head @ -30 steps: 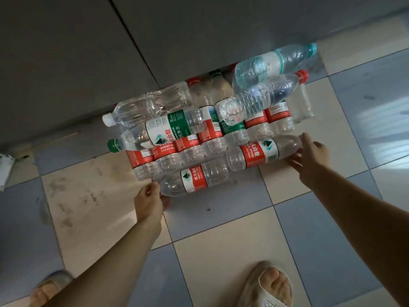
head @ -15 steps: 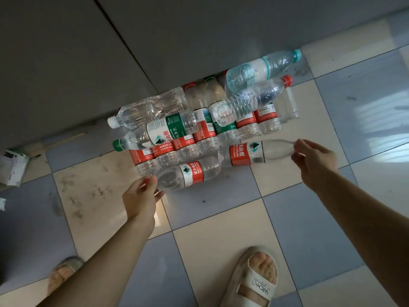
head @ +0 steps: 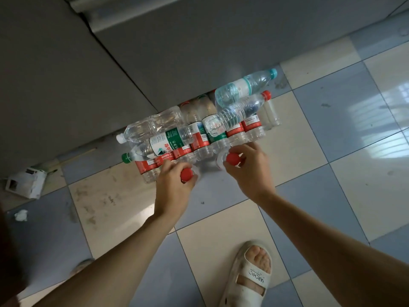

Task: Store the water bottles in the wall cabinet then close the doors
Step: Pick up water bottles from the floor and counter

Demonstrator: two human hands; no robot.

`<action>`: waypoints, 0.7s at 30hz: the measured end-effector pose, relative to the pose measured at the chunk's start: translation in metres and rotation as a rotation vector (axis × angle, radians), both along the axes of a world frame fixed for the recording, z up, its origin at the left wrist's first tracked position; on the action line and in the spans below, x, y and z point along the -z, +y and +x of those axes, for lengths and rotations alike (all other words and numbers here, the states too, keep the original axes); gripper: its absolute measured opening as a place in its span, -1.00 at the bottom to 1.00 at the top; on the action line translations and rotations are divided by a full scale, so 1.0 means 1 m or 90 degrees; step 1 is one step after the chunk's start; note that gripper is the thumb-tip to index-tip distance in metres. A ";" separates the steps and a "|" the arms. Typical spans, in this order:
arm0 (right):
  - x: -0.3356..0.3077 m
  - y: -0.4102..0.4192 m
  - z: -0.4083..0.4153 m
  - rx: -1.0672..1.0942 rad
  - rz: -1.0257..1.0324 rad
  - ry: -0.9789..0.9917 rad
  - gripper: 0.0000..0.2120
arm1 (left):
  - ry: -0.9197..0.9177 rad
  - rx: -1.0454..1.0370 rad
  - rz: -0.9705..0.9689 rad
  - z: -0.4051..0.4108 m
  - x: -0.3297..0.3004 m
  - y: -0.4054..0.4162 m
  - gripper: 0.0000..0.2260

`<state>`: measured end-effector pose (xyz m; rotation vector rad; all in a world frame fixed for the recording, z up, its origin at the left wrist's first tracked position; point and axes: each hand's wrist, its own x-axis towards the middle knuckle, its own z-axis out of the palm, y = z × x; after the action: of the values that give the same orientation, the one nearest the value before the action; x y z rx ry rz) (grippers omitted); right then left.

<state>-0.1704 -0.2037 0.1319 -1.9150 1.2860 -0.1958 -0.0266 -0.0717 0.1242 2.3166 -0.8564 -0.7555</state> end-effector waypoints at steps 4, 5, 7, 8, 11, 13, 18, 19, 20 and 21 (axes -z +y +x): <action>0.005 0.005 -0.002 -0.001 -0.018 -0.014 -0.69 | -0.010 0.046 -0.004 -0.003 0.005 0.011 -0.67; 0.007 0.006 -0.003 -0.003 -0.018 -0.014 -0.68 | -0.010 0.047 -0.003 -0.004 0.006 0.012 -0.66; 0.009 0.009 -0.004 -0.006 -0.012 -0.012 -0.63 | -0.006 0.038 -0.007 -0.004 0.008 0.015 -0.65; 0.011 0.011 -0.005 -0.002 0.000 -0.010 -0.58 | -0.001 0.033 -0.012 -0.004 0.010 0.015 -0.65; 0.017 0.016 -0.012 0.014 0.037 0.011 -0.38 | 0.038 0.017 -0.022 -0.005 0.015 0.019 -0.58; 0.025 0.017 -0.016 0.047 0.082 0.022 -0.24 | 0.054 0.002 -0.006 -0.005 0.023 0.024 -0.44; 0.065 0.013 -0.026 0.098 0.194 0.070 -0.02 | 0.132 -0.080 0.056 -0.011 0.059 0.035 -0.17; 0.076 0.014 -0.027 0.095 0.200 0.065 -0.02 | 0.139 -0.081 0.046 -0.012 0.068 0.036 -0.16; 0.088 0.015 -0.027 0.091 0.202 0.054 -0.02 | 0.145 -0.080 0.029 -0.014 0.078 0.036 -0.16; 0.099 0.016 -0.026 0.088 0.201 0.037 -0.04 | 0.149 -0.081 0.006 -0.016 0.087 0.036 -0.17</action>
<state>-0.1963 -0.1877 0.0333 -1.5768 1.3980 -0.0060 -0.0425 -0.0352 0.0375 2.2118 -0.5972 -0.9524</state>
